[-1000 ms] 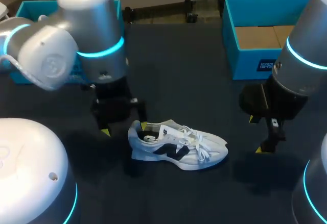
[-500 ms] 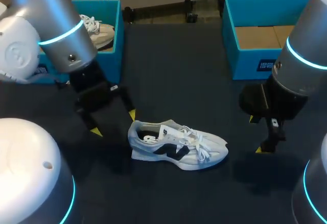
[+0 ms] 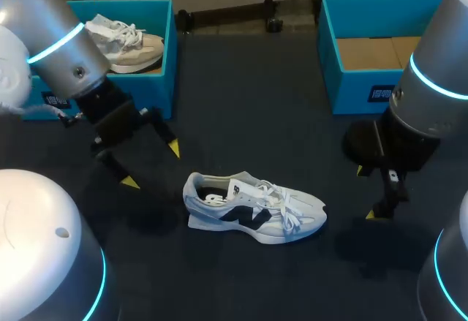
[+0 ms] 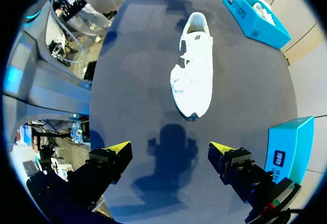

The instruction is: Take the shoe out of the shoebox, open the shoe tongue, remove and reinsert the insole, then place the shoe into the shoebox

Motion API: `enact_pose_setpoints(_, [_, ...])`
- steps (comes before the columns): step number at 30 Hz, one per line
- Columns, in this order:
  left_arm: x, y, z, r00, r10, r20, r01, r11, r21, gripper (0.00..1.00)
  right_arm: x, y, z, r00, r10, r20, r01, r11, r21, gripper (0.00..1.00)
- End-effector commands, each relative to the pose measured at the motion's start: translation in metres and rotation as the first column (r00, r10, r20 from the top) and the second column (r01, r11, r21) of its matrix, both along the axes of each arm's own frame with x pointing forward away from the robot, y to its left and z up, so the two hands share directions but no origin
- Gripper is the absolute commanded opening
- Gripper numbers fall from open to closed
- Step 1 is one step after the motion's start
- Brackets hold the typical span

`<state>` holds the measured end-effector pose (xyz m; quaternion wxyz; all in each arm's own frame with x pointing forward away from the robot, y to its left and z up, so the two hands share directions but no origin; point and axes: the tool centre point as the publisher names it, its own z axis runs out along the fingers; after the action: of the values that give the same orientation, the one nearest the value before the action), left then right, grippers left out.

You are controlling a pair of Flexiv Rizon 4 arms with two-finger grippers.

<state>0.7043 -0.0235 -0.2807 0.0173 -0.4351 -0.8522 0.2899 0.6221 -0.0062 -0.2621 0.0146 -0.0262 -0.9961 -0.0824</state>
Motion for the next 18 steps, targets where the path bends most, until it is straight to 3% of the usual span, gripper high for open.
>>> enact_pose_setpoints(1, [0.011, 0.006, -0.011, 0.968, 0.172, -0.182, -0.184, 0.981, -0.054, 1.00, 0.000, 0.000, -0.002, 1.000, 0.000, 0.001, 0.000, 1.000, 0.000, 1.00])
enact_pose_setpoints(9, [0.004, 0.015, -0.028, 0.921, 0.277, -0.275, -0.310, 0.947, -0.087, 1.00, 0.000, 0.000, -0.002, 1.000, 0.000, 0.001, 0.000, 1.000, 0.000, 1.00])
enact_pose_setpoints(14, [-0.002, 0.026, -0.041, 0.860, 0.385, -0.335, -0.450, 0.881, -0.144, 1.00, 0.000, 0.000, -0.002, 1.000, 0.000, 0.001, 0.000, 1.000, 0.000, 1.00])
enact_pose_setpoints(18, [-0.006, 0.030, -0.048, 0.830, 0.431, -0.354, -0.497, 0.859, -0.120, 1.00, 0.000, 0.000, -0.002, 1.000, 0.000, 0.001, 0.000, 1.000, 0.000, 1.00])
